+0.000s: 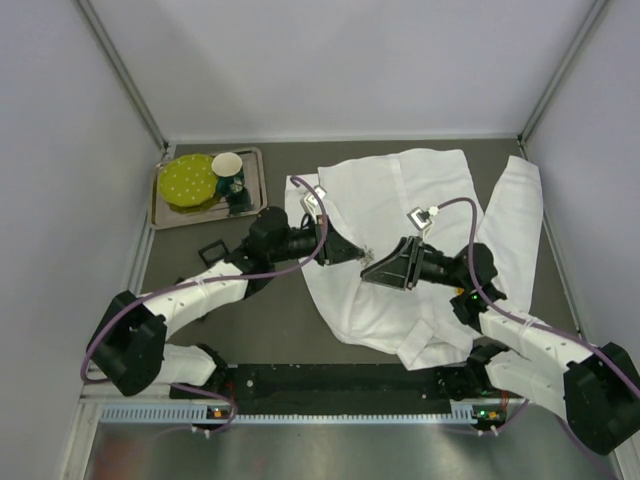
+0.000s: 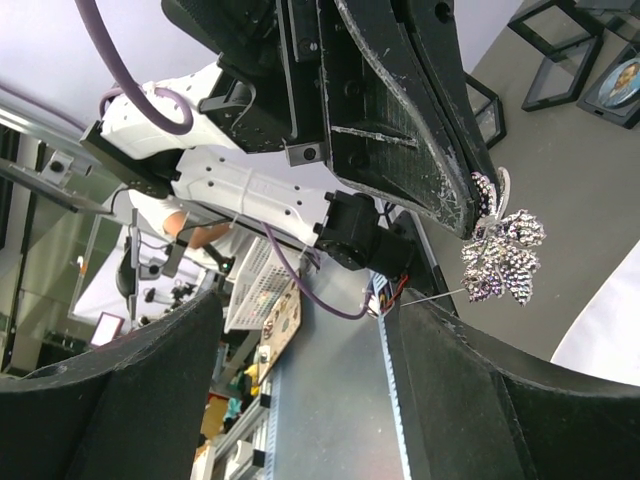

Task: Remove the brooch from the garment
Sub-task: Close the brooch.

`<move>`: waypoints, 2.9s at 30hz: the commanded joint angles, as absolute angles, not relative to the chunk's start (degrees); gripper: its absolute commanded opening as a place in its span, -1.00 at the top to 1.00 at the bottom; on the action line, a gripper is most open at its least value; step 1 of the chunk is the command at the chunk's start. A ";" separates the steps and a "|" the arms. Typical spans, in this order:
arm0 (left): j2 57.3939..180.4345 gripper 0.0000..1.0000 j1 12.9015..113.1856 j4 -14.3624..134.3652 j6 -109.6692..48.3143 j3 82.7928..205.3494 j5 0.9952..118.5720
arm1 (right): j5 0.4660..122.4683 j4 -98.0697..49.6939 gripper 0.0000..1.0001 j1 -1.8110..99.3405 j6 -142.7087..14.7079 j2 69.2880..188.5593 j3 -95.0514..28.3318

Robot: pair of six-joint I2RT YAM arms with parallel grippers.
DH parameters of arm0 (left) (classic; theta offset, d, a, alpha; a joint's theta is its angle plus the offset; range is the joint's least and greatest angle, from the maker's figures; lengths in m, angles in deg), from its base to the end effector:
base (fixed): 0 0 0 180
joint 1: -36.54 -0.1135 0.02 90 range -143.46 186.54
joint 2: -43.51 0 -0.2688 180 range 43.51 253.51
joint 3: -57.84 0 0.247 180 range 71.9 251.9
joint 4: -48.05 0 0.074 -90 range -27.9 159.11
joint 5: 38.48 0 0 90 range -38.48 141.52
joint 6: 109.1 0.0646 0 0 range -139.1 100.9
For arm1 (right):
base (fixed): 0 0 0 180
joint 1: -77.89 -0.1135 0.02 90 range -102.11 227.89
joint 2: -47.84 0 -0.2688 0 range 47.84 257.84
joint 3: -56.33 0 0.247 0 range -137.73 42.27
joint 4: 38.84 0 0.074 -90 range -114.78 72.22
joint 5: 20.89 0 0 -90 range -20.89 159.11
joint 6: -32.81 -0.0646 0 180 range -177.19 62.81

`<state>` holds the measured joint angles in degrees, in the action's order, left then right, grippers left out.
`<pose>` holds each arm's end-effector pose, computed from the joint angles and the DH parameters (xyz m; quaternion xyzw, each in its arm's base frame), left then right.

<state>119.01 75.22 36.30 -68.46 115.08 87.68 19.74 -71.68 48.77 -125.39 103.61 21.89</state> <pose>0.2202 -0.2251 0.2820 0.1397 0.7254 -0.6063 0.2942 0.1619 0.1463 0.2691 -0.1125 0.6499 0.7028 0.2664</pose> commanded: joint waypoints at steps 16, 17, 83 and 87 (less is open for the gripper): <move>118.30 1.00 74.95 29.77 -69.89 113.83 94.23 | 20.33 -68.11 -0.44 48.27 -120.99 105.14 15.03; 118.56 1.00 75.04 28.72 -70.25 113.65 94.85 | 20.33 -68.11 -0.44 48.27 -120.91 105.15 14.85; 127.27 1.00 74.69 -10.49 -96.35 105.91 96.17 | 24.90 -61.34 0.33 52.23 -119.15 93.46 20.83; 127.62 1.00 74.78 -10.84 -96.35 105.92 96.61 | 24.90 -61.79 0.36 52.23 -119.76 93.81 20.57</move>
<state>127.45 74.94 -4.83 -95.78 105.33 95.16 25.86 -56.66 51.83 -119.05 93.43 21.02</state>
